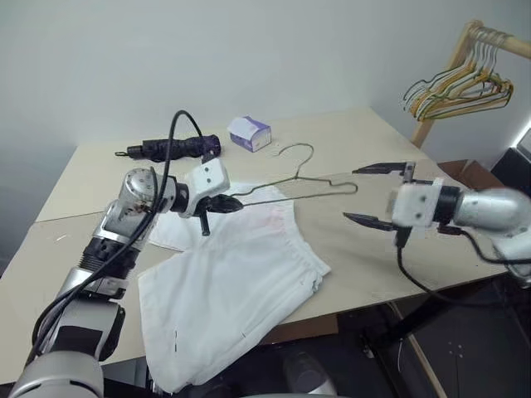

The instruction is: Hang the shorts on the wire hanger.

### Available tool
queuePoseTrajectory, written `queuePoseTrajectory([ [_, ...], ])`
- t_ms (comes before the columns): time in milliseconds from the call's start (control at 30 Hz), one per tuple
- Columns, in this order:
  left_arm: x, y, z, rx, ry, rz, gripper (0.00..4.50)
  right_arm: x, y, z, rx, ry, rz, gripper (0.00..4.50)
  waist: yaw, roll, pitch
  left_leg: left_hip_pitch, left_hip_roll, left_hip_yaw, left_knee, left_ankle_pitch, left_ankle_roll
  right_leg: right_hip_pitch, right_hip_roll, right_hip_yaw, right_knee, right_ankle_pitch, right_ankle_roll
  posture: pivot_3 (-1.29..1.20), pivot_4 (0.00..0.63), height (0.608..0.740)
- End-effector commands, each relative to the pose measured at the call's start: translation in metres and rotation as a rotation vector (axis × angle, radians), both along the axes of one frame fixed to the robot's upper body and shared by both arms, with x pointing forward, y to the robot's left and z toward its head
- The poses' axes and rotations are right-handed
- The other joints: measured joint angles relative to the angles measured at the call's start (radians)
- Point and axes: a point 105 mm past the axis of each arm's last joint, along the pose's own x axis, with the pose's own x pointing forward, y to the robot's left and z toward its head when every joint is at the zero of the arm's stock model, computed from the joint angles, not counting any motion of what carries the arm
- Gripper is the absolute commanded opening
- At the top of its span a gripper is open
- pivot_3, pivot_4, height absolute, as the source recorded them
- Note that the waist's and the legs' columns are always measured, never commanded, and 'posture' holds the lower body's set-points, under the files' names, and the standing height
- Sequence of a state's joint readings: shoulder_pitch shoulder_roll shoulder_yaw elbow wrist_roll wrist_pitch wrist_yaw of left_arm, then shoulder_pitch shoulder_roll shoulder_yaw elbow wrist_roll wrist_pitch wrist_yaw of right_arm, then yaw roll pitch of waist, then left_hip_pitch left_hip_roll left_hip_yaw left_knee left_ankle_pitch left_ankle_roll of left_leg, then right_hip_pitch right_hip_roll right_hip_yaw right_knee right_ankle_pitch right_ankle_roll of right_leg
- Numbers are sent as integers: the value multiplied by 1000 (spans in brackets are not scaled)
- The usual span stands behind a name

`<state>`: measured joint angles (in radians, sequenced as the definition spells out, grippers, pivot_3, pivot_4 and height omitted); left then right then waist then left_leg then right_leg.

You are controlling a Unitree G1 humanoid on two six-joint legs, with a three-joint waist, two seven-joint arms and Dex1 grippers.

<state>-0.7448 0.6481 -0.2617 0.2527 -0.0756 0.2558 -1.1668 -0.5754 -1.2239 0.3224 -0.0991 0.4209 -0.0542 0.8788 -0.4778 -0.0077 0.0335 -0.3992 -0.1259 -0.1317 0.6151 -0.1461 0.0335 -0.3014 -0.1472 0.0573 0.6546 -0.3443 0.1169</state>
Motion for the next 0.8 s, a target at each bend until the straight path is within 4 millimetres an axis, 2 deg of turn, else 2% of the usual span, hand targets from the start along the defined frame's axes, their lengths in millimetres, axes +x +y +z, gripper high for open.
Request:
queuePoseTrajectory([
  [33, -5, -5, 17, -3, -75, -52, 0, 0, -2, 7, -78, 137, -56, 4427, 4, 0, 0, 0, 0, -2, 0, -2, -3, -3, 0, -1, -1, 0, 0, -402, 0, 740],
  [233, -13, -6, 24, -3, -104, -81, 0, 23, 0, -9, -144, 269, -132, 4427, 13, 0, 0, -8, 0, -1, 0, 0, 0, -16, -1, 2, 3, 1, 0, -385, 0, 740],
  [400, -17, -7, 27, -15, -110, -83, 0, 37, 8, -15, -148, 311, -148, 4427, 31, 0, 0, -10, -1, -1, -1, 3, 4, -18, -1, 2, 7, 3, -5, -366, 0, 740],
  [567, -20, -5, 27, -17, -107, -82, 0, 43, 10, -22, -159, 344, -147, 4427, 41, 0, 0, -9, -1, -1, 0, 2, 4, -18, -1, 2, 6, 3, -4, -354, 0, 740],
  [667, -20, -5, 28, -16, -108, -81, 0, 46, 10, -29, -171, 354, -153, 3520, 46, 0, 0, -9, -1, -1, 0, 2, 4, -18, -1, 2, 7, 3, -4, -351, 0, 740],
  [800, -22, -4, 28, -9, -109, -92, 0, 47, 13, -29, -161, 363, -139, 2092, 48, 0, 0, -9, -1, -1, 0, 3, 4, -18, -1, 2, 7, 3, -4, -349, 0, 740],
])
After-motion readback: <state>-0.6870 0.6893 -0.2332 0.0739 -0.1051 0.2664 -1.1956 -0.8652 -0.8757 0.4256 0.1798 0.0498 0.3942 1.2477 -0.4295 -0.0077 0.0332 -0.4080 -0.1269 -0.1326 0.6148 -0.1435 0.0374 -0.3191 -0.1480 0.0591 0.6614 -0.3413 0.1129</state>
